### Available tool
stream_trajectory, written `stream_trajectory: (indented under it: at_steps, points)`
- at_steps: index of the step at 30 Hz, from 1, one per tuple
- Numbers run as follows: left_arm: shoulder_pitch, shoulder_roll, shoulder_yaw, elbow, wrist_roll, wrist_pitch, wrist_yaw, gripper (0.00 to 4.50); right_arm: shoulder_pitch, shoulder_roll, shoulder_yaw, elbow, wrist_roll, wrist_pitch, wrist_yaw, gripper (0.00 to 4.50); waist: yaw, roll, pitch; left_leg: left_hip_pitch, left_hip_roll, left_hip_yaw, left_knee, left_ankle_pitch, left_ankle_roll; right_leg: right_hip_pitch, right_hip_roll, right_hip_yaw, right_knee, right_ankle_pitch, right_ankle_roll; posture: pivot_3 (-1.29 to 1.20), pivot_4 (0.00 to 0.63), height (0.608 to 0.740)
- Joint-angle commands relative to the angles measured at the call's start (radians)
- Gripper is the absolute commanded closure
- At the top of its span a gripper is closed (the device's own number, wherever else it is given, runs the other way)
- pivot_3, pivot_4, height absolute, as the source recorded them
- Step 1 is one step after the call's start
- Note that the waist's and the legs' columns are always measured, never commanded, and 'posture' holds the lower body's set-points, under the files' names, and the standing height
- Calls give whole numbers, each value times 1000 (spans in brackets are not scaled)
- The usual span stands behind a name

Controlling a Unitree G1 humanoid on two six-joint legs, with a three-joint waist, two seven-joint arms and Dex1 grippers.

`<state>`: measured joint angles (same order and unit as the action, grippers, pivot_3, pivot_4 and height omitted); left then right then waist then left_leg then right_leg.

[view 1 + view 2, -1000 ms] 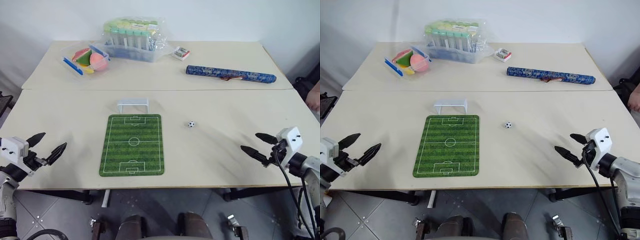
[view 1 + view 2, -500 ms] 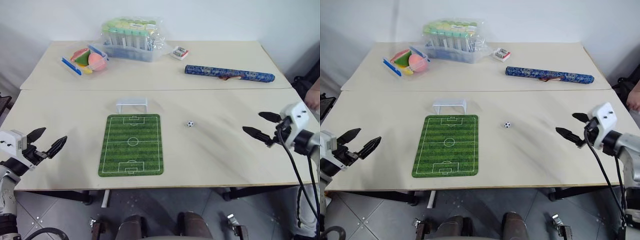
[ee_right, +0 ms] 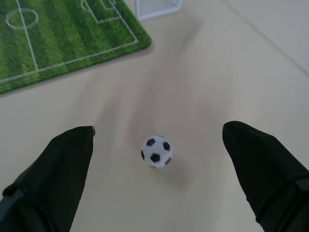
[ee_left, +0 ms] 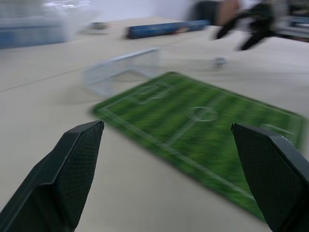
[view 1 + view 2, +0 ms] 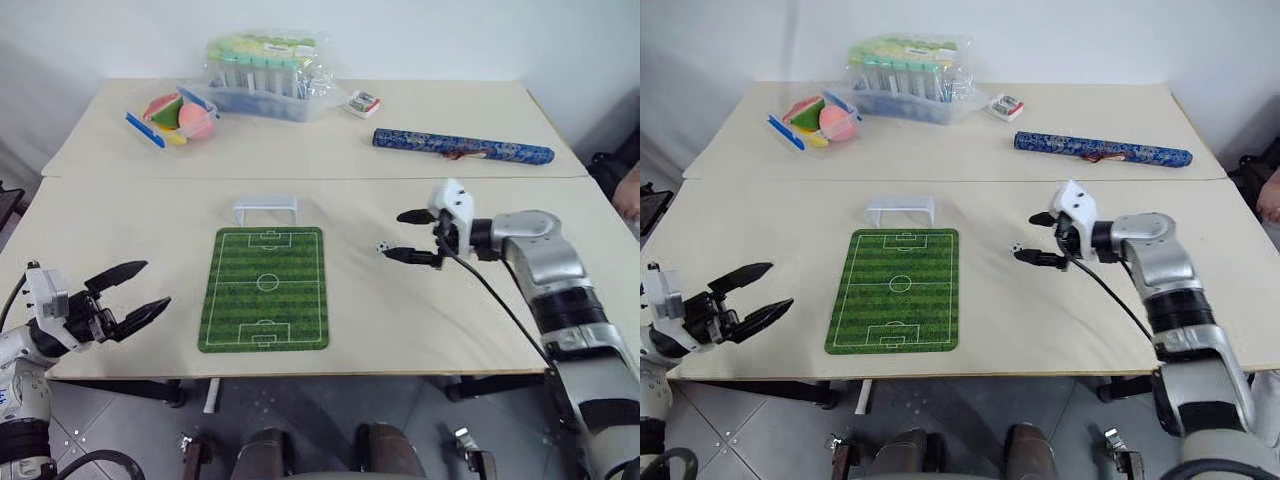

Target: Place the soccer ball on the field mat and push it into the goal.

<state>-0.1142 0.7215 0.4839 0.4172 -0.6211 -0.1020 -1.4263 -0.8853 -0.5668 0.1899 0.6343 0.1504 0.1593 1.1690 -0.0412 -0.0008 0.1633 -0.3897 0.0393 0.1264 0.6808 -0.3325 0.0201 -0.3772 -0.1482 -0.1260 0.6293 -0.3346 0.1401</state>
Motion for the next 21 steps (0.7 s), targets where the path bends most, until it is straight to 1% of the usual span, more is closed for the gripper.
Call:
stream_trajectory:
  at_steps: [1,6,10,13,21]
  points:
    - [46,21,9,42,-11,-52,-133,0,-70,51,24,178,-68,-113,14,42,-13,1,0,0,0,0,0,0,0,0,0,0,0,0,0,0,150,740]
    - [76,33,30,65,-23,-85,-170,0,-131,93,30,339,-120,-202,12,42,-19,1,4,0,1,-2,0,0,0,-1,-1,-1,1,0,0,0,150,740]
    - [89,37,42,62,-45,-80,-168,0,-156,109,23,411,-146,-241,17,42,-21,1,4,0,4,-2,1,0,0,0,-1,-1,3,0,0,0,150,740]
    - [101,38,50,49,-63,-62,-158,0,-163,116,19,438,-156,-256,17,644,-24,1,4,0,5,-2,1,0,0,0,-1,-1,3,0,0,0,150,740]
    - [116,40,49,29,-78,-44,-150,0,-165,113,-5,446,-152,-279,10,3185,-26,1,4,1,5,-2,1,0,0,0,-1,-1,5,0,0,0,150,740]
